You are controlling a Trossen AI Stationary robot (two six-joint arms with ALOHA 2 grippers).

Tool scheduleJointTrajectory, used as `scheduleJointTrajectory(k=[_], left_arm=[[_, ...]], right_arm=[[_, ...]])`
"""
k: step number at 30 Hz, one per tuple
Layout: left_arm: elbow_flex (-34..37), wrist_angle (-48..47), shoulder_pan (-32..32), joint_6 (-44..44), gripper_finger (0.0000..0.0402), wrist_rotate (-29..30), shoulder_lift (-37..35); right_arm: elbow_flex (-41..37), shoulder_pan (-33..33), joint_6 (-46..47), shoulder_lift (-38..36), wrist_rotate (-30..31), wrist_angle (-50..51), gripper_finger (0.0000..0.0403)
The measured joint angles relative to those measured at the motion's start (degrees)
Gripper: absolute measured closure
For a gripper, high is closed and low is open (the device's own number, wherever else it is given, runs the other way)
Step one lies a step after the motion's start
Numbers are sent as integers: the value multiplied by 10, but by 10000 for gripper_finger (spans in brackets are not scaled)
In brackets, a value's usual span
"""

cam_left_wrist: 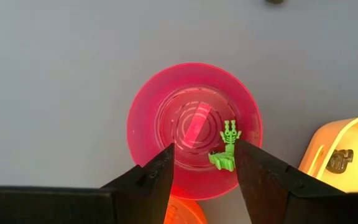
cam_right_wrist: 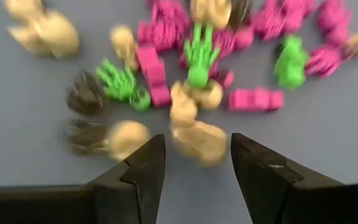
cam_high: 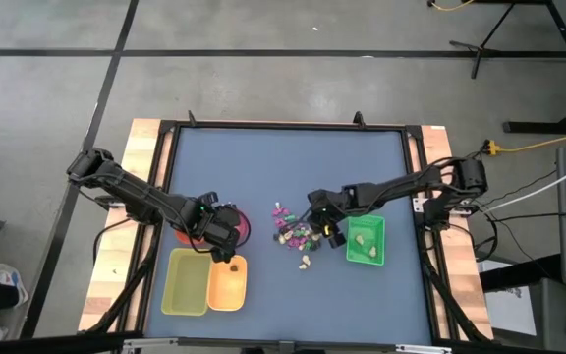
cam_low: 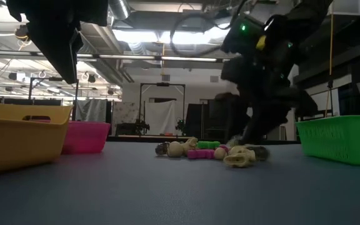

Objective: Sort Halloween decoration
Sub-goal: Put the white skull into the green bin

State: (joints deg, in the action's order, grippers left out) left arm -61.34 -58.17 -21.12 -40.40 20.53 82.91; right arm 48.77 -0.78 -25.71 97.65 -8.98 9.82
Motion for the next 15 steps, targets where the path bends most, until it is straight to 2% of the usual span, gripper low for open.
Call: scheduleJointTrajectory(k=[15], left_arm=[[0,4,0,4,251,27,0]], right_arm=[[0,1,0,19,3,-10,219]])
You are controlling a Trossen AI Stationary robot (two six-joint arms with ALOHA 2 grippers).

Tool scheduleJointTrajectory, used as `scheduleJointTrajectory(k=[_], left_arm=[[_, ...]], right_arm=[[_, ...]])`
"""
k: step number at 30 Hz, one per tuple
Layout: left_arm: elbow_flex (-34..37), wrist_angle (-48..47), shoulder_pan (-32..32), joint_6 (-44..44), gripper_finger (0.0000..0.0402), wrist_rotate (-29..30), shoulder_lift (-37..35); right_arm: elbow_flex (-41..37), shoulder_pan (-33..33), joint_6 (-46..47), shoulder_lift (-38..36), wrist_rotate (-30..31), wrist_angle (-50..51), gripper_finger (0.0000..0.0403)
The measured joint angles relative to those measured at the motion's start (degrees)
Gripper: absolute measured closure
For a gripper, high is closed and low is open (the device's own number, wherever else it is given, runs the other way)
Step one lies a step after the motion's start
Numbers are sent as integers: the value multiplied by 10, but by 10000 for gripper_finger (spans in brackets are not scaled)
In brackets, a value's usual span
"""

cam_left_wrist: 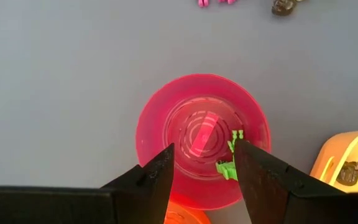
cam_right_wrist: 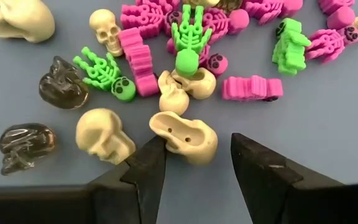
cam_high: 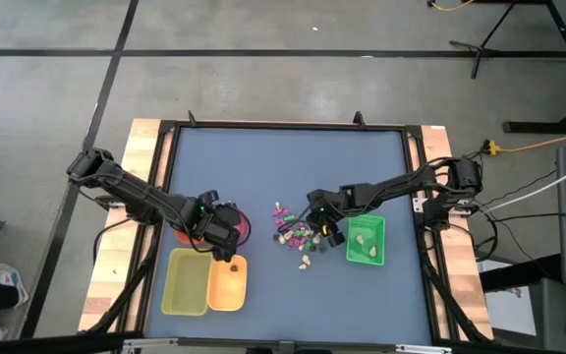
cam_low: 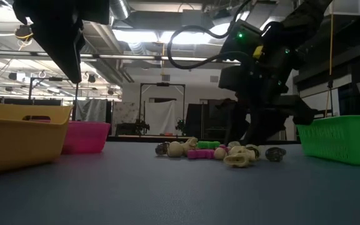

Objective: Sort Halloween decoration
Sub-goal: Put the white skull into the green bin

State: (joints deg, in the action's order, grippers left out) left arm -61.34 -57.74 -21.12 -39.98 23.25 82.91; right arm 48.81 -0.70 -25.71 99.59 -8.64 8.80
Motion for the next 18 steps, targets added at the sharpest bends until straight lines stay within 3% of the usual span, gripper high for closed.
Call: scheduleJointTrajectory(k=[12,18], left_arm=[[0,0,0,0,251,15,0],[0,0,0,0,251,21,0]], right_arm=[[0,0,-7,0,0,-2,220],[0,0,-16,0,0,-3,253]])
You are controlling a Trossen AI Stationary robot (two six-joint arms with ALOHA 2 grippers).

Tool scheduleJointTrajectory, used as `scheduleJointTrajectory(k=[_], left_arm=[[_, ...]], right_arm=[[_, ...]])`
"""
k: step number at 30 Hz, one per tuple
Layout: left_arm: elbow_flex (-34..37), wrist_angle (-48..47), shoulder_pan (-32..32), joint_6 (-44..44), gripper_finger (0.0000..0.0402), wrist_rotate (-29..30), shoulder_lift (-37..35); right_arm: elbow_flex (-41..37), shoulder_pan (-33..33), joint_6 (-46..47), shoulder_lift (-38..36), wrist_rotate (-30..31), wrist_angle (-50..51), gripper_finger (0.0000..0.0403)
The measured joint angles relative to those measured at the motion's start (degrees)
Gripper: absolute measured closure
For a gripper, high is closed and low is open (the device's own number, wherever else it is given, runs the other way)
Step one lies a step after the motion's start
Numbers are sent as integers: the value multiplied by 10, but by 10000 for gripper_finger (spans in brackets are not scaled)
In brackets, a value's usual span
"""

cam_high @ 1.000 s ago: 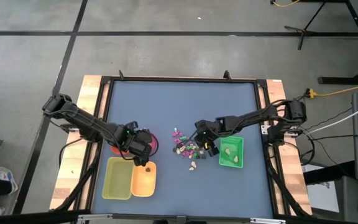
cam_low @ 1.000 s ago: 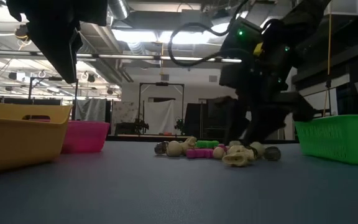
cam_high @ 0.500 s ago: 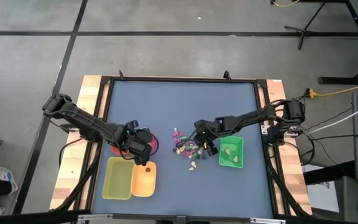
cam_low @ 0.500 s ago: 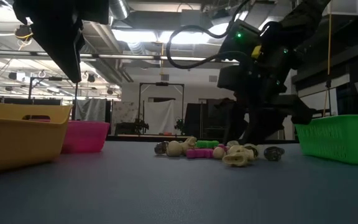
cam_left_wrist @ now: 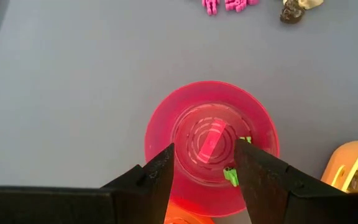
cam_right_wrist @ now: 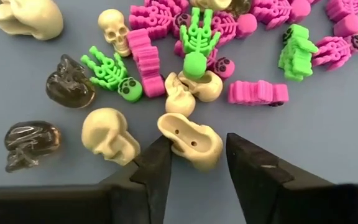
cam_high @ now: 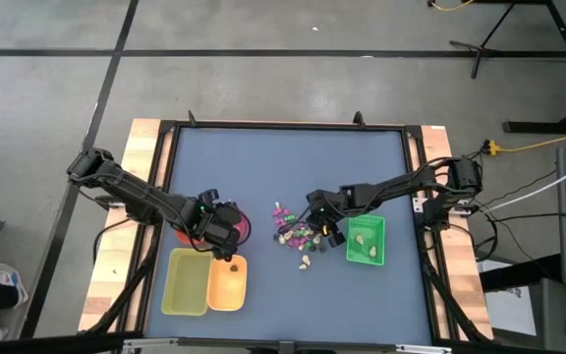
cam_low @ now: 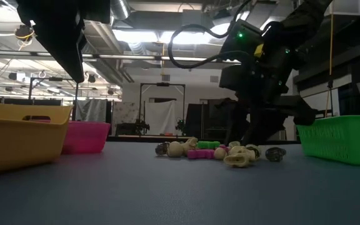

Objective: Sort Halloween decoration
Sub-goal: Put the white skull into the green bin

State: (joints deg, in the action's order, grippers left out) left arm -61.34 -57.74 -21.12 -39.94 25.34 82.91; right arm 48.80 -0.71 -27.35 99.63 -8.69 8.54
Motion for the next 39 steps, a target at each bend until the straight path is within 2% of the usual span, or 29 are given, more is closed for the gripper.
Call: scheduleJointTrajectory(k=[7,24,33,39], left_arm=[[0,0,0,0,251,1,0],[0,0,0,-1,251,1,0],[0,13,0,-2,251,1,0],[0,20,0,-2,251,1,0]], right_arm=[[0,0,-1,1,0,-14,294],[0,0,1,-7,1,-10,290],[0,-1,16,-96,1,35,288],[0,-1,83,-196,0,135,288]])
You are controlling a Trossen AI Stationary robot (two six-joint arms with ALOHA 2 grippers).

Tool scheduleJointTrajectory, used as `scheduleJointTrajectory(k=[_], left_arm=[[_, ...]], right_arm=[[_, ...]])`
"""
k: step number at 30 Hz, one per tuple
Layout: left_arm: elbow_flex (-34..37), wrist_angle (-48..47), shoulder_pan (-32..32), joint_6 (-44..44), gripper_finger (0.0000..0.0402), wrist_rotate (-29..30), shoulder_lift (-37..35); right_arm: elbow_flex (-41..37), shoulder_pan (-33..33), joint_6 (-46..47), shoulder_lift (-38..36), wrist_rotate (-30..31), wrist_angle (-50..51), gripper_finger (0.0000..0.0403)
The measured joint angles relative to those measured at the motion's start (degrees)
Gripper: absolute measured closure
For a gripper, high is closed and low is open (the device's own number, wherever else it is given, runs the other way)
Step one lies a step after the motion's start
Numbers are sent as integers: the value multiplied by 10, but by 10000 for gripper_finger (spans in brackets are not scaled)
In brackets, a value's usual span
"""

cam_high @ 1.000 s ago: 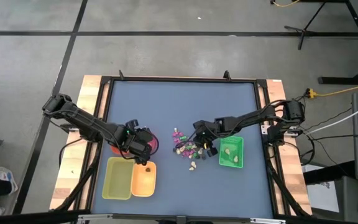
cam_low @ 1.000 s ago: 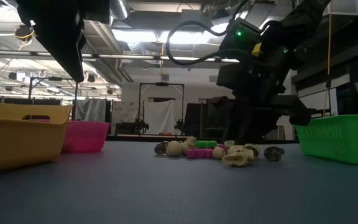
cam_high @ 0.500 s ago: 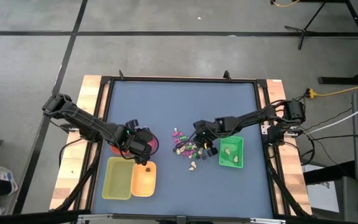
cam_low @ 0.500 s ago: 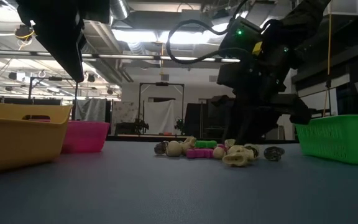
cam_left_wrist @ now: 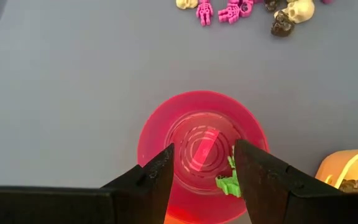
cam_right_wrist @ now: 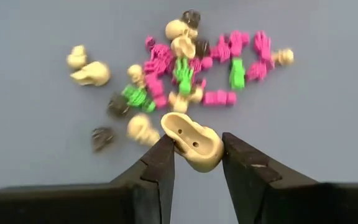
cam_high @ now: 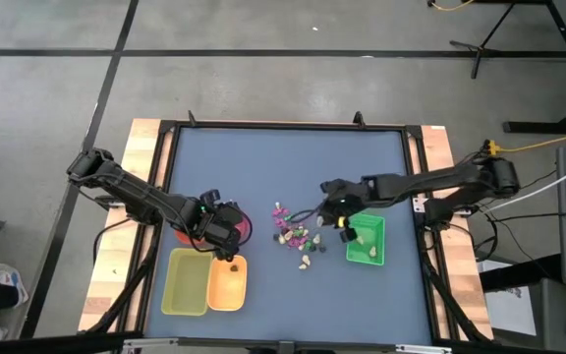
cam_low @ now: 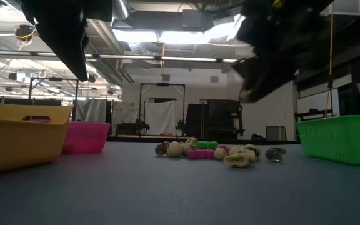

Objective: Sort Halloween decoration
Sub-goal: Put the white skull into the green bin

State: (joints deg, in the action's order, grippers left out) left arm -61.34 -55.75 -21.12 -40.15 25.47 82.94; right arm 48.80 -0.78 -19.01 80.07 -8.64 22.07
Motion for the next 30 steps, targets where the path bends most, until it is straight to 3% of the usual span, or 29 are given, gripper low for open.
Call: scheduleJointTrajectory(k=[8,16,30], left_arm=[[0,3,0,0,251,0,0],[0,17,0,0,251,0,0],[0,41,0,0,251,0,0]], right_arm=[[0,0,131,-116,-55,195,288],[0,0,174,-136,-80,314,288],[0,1,173,-136,-74,321,287]])
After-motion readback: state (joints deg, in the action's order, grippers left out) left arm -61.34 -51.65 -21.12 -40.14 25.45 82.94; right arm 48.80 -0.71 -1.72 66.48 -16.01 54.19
